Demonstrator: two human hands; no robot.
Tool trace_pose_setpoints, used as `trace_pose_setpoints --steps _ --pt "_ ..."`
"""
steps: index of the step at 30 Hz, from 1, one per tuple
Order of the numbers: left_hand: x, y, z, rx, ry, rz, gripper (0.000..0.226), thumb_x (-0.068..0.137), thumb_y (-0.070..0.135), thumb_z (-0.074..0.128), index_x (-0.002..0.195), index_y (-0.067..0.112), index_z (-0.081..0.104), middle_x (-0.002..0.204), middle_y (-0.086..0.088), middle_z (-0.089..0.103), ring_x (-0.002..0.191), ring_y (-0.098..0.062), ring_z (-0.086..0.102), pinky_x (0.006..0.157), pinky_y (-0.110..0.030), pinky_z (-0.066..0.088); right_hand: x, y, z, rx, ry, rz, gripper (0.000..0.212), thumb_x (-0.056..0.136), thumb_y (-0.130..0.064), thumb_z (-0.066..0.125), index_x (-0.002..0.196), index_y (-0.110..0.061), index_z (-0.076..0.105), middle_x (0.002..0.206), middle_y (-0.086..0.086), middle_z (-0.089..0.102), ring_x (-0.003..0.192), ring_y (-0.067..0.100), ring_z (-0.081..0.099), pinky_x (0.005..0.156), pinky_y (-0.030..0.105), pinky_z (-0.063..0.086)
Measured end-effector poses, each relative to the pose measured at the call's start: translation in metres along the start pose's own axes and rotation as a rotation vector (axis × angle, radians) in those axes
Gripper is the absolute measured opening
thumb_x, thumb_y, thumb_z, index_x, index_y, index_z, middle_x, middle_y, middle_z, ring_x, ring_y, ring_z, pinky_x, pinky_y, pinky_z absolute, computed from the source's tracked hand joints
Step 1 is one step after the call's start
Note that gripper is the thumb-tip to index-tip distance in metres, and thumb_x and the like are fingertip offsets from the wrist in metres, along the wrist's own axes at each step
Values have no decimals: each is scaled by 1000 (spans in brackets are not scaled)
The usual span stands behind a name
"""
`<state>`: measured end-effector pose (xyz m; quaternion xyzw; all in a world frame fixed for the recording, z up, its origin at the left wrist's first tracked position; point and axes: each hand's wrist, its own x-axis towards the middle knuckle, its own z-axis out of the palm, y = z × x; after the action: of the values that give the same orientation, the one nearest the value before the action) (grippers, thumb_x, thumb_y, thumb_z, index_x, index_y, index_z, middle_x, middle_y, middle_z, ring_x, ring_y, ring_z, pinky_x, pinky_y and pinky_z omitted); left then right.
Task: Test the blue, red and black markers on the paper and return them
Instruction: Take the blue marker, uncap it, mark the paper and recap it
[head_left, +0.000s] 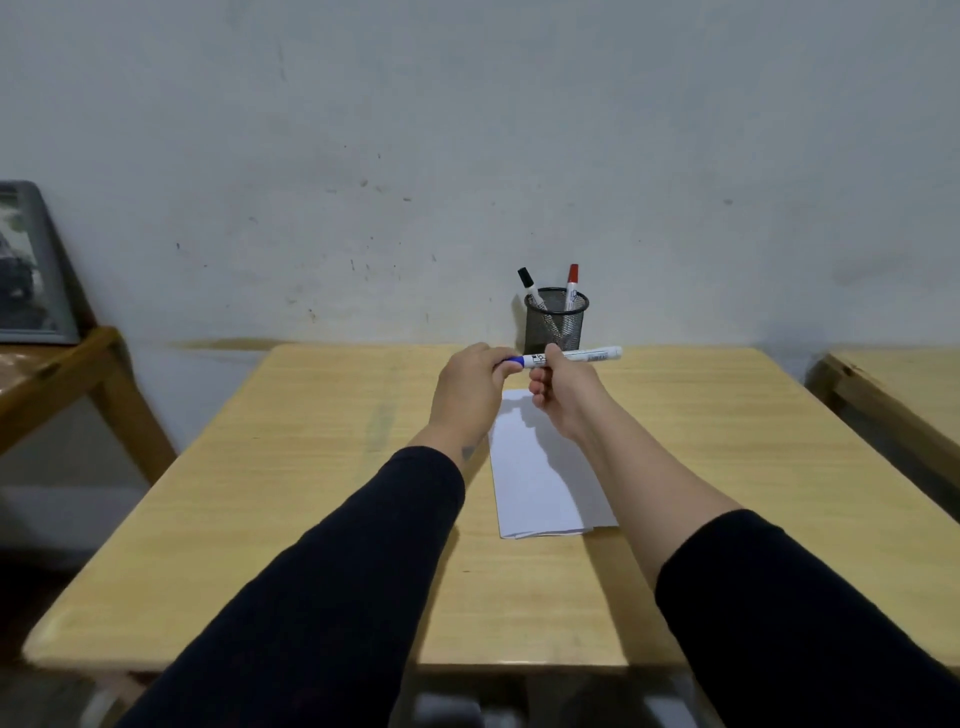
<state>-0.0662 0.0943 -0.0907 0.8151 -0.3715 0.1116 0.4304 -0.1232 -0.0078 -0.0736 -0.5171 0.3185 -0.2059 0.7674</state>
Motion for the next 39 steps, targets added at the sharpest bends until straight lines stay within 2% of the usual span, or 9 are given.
trace_pose_setpoints --steps 2,6,11,14,17,24,27,30,39 --pt "4 -6 0 -101 -18 -89 19 93 16 55 91 9 73 75 -1 60 74 -18 53 69 -28 39 12 0 -2 3 42 -8 32 101 -22 37 72 -12 46 61 2 41 50 12 33 46 21 26" --pt "11 -27 -6 -188 -120 -274 10 90 16 62 93 10 69 69 6 56 66 -12 52 60 -14 41 33 -9 -15 -155 78 -74 30 98 -23 41 70 -15 49 62 0 47 50 13 38 48 23 30" --pt "10 -52 -5 -60 -177 -380 13 86 23 63 98 22 59 74 5 58 69 -16 53 64 -29 44 40 0 -2 -239 0 -179 20 93 -23 51 82 -9 62 66 1 58 53 13 50 50 23 41" --pt "5 -58 3 16 -162 -357 6 89 22 61 93 27 61 86 8 65 84 -16 60 77 -34 50 44 12 4 -234 11 -199 11 86 -14 59 91 -4 61 66 3 59 53 15 52 48 22 45" --pt "1 -64 11 112 -126 -275 12 91 27 57 101 27 61 98 11 65 100 -16 57 91 -35 43 50 21 9 -250 -3 -214 8 83 -9 59 88 -5 64 68 7 62 57 19 56 51 26 51" --pt "-5 -74 20 341 -292 -242 78 83 67 47 143 20 32 151 6 38 146 -13 19 119 -45 4 60 23 21 -184 -102 -275 9 87 -7 58 79 -11 60 64 9 57 48 18 52 42 21 46" --pt "0 -78 22 343 -291 -225 79 81 68 47 142 20 33 152 6 36 147 -11 16 120 -44 4 70 31 22 -336 15 -379 25 89 -19 58 70 -2 61 53 6 55 39 11 49 40 18 41" --pt "-3 -80 23 345 -295 -229 79 80 68 48 142 21 34 152 7 35 147 -10 17 120 -43 5 76 46 18 -541 83 -473 39 85 -24 54 67 10 60 56 12 61 50 15 53 54 24 45" --pt "3 -79 23 346 -272 -237 81 78 69 51 142 22 35 151 8 38 145 -10 21 120 -42 6 83 48 22 -740 81 -575 35 84 -22 55 60 2 61 43 -5 52 40 3 49 43 10 36"
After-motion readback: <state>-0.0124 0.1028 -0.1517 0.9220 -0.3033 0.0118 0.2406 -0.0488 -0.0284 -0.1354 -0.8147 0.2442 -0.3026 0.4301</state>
